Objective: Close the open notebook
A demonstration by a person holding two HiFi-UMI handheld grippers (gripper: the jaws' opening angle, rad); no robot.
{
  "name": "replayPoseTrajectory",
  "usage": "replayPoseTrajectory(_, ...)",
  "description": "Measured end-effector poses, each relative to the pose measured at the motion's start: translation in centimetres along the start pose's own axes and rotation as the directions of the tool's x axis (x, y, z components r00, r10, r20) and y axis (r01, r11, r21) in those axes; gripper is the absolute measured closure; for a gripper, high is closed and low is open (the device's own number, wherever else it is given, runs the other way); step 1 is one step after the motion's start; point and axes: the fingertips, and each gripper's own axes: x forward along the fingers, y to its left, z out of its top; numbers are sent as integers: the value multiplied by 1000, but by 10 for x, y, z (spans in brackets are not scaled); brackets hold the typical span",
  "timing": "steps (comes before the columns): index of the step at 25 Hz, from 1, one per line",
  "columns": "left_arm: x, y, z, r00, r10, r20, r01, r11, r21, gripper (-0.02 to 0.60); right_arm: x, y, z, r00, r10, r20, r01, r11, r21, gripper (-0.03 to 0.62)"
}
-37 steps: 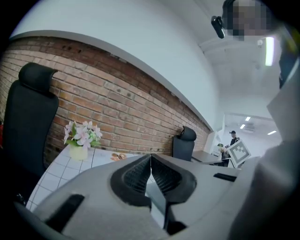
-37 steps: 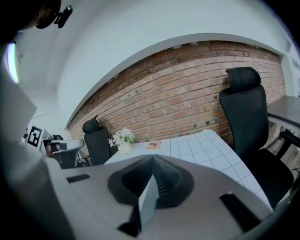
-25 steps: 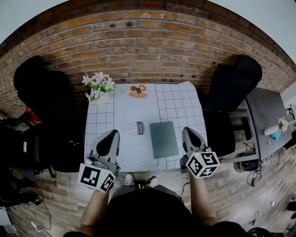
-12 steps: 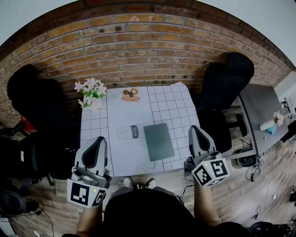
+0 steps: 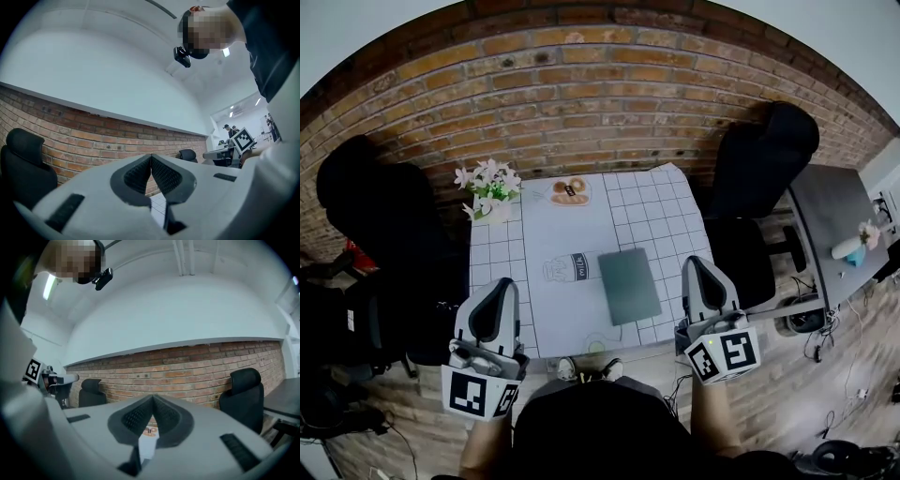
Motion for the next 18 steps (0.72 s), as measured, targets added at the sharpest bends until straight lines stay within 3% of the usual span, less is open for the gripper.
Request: replayPoseTrajectory(18,-5,-6,-6,1000,8,2,-8,1000,-4,555,-6,7,7,1000,18,17,-17,999,-49,580)
